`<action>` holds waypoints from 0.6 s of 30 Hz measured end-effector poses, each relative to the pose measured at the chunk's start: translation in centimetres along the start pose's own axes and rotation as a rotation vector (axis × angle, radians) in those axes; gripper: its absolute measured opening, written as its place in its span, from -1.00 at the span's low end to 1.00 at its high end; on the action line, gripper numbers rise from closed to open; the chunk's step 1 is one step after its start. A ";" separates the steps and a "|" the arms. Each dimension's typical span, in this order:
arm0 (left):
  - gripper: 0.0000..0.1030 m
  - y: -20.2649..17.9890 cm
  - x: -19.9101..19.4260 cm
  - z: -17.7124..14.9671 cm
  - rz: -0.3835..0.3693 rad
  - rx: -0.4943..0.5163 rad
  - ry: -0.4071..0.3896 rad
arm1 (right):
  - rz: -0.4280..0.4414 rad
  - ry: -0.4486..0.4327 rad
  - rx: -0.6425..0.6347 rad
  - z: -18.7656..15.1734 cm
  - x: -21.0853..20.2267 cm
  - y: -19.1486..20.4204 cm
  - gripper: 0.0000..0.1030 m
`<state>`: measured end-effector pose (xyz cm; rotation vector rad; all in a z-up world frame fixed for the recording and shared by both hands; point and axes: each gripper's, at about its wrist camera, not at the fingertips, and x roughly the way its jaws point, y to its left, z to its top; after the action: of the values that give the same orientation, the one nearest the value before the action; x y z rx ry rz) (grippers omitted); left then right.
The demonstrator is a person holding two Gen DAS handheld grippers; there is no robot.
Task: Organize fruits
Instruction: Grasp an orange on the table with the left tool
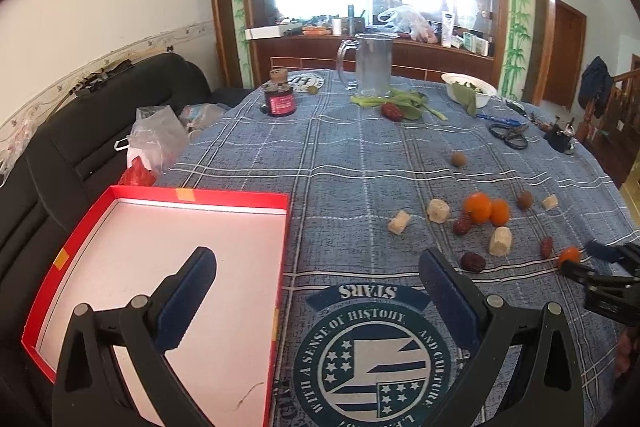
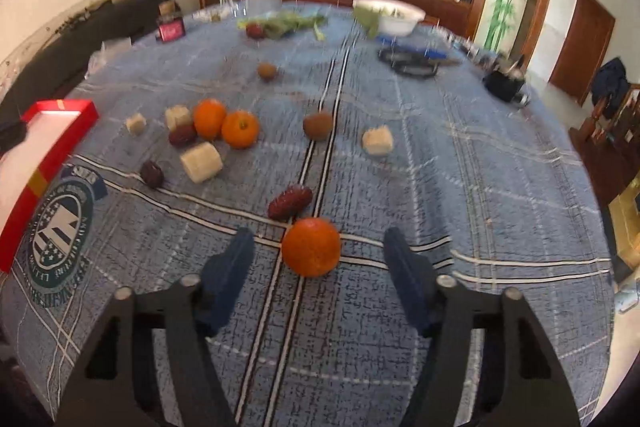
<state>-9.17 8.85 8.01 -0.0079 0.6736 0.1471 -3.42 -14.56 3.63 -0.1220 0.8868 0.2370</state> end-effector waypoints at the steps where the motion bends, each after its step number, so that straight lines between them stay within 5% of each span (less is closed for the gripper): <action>1: 0.93 -0.1 0.0 0.1 -0.008 0.004 -0.002 | 0.016 0.021 0.009 0.0 0.5 -0.1 -0.01; 3: 0.79 -0.5 0.1 0.3 -0.025 0.014 0.003 | 0.044 0.056 0.034 -0.1 1.3 -0.3 -0.33; 8: 0.48 -2.1 1.1 1.1 -0.072 0.077 0.022 | 0.103 0.020 0.088 -0.7 1.5 -1.0 -0.35; 18: 0.48 -8.4 6.1 3.5 -0.155 0.311 0.113 | 0.141 -0.158 0.274 0.0 -1.1 -4.5 -0.35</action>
<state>-1.13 1.56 6.59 0.2312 0.7998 -0.1092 -2.96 -19.05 4.51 0.2118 0.7634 0.2510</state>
